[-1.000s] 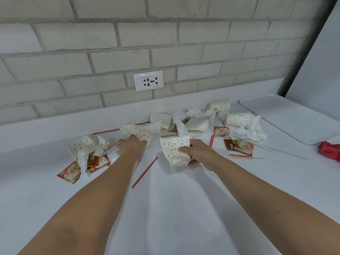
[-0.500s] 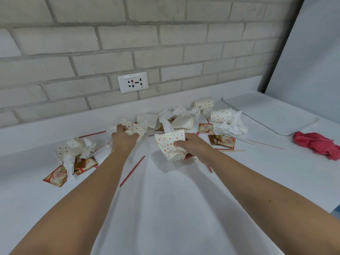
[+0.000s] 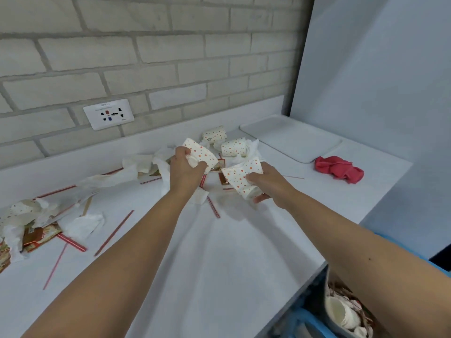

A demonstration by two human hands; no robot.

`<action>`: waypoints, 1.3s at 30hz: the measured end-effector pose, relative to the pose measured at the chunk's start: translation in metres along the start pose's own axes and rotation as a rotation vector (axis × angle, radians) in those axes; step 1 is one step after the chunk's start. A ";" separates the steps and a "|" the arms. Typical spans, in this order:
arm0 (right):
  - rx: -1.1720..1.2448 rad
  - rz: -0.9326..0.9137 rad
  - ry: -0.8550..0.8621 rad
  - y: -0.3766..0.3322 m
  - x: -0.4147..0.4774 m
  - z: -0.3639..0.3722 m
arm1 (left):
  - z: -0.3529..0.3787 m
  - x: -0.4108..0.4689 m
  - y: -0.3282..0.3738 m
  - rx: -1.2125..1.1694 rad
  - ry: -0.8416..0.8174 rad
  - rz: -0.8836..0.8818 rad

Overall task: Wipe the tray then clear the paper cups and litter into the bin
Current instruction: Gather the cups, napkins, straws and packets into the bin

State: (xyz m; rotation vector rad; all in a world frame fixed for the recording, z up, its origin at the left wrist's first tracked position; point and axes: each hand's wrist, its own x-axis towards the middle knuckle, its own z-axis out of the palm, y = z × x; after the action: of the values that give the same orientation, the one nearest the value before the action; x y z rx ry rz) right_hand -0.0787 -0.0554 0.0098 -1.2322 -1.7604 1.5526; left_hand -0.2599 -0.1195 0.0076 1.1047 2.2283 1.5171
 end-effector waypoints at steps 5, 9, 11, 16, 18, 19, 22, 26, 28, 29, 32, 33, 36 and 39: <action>-0.031 0.037 0.137 0.028 -0.025 -0.072 | 0.066 -0.035 0.041 -0.050 -0.140 0.085; -0.017 0.099 0.233 0.057 -0.049 -0.130 | 0.119 -0.071 0.071 -0.034 -0.255 0.132; -0.031 0.125 0.285 0.072 -0.059 -0.158 | 0.145 -0.092 0.086 -0.030 -0.319 0.165; -0.205 0.202 0.404 0.113 -0.082 -0.217 | 0.206 -0.152 0.111 -0.009 -0.477 0.239; -0.289 0.239 0.448 0.128 -0.093 -0.235 | 0.225 -0.172 0.116 0.029 -0.522 0.283; -0.337 0.264 0.461 0.137 -0.098 -0.244 | 0.234 -0.182 0.117 0.051 -0.546 0.306; -0.514 0.362 0.466 0.169 -0.114 -0.265 | 0.260 -0.209 0.113 0.103 -0.646 0.327; -0.774 0.423 0.427 0.214 -0.120 -0.269 | 0.282 -0.236 0.096 0.181 -0.735 0.282; -0.856 0.443 0.404 0.235 -0.117 -0.268 | 0.289 -0.243 0.084 0.217 -0.748 0.282; -0.888 0.445 0.384 0.244 -0.115 -0.268 | 0.292 -0.245 0.079 0.237 -0.757 0.278; -0.960 0.418 0.329 0.262 -0.109 -0.266 | 0.296 -0.247 0.064 0.300 -0.816 0.261; -0.942 0.396 0.322 0.265 -0.107 -0.266 | 0.296 -0.247 0.060 0.318 -0.838 0.263; -0.786 0.261 0.279 0.267 -0.100 -0.268 | 0.299 -0.249 0.052 0.361 -0.894 0.267; -0.654 0.055 0.172 0.259 -0.096 -0.271 | 0.302 -0.251 0.048 0.367 -0.944 0.258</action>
State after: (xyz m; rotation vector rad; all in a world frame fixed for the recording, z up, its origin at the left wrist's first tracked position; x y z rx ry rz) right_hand 0.2692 -0.0119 -0.1532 -1.6570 -2.2085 0.8682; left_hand 0.1054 -0.0725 -0.1372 1.7768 1.7195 0.4207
